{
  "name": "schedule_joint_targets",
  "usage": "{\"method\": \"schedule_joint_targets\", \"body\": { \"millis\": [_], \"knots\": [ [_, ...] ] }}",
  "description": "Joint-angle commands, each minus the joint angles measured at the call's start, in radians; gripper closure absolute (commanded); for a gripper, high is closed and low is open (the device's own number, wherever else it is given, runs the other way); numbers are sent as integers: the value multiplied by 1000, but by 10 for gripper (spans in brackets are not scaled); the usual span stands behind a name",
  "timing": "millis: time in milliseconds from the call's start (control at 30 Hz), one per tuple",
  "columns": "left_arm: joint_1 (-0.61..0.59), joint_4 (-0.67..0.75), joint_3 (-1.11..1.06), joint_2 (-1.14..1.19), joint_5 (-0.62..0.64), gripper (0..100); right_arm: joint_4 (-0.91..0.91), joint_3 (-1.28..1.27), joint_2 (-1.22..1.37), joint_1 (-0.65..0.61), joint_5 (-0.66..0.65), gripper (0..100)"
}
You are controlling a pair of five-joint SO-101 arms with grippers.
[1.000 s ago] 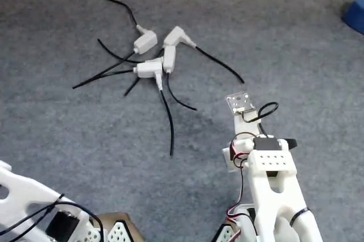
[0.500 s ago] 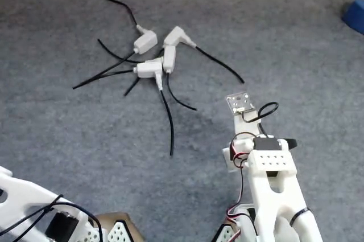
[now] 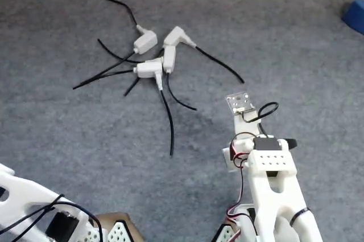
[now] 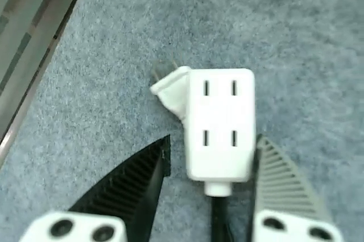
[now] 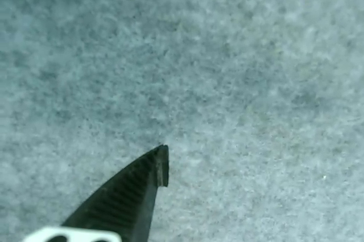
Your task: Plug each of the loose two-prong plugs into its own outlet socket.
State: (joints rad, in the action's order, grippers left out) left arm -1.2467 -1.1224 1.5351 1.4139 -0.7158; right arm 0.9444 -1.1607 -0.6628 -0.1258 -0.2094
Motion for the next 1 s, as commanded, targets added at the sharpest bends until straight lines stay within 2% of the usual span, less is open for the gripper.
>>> {"method": "schedule_joint_targets", "body": {
  "millis": [0, 200, 267, 433, 667, 833, 967],
  "knots": [
    [8, -15, -5, -15, -21, 832, -7, 4, -22, -8, -2, 393],
    [13, -20, -4, -22, -17, 970, -7, 4, -22, -8, -3, 393],
    [30, -37, 5, -28, -20, 972, -7, 4, -22, -8, -3, 393],
    [110, -279, 136, -93, -57, 972, -7, 4, -22, -8, -3, 393],
    [328, -649, 128, -292, -23, 972, -7, 4, -22, -8, -3, 393],
    [484, -671, 74, -384, -6, 972, -10, 4, -22, -8, -8, 393],
    [604, -672, -151, -478, -11, 972, -10, 4, -22, -8, -9, 393]
  ]
}}
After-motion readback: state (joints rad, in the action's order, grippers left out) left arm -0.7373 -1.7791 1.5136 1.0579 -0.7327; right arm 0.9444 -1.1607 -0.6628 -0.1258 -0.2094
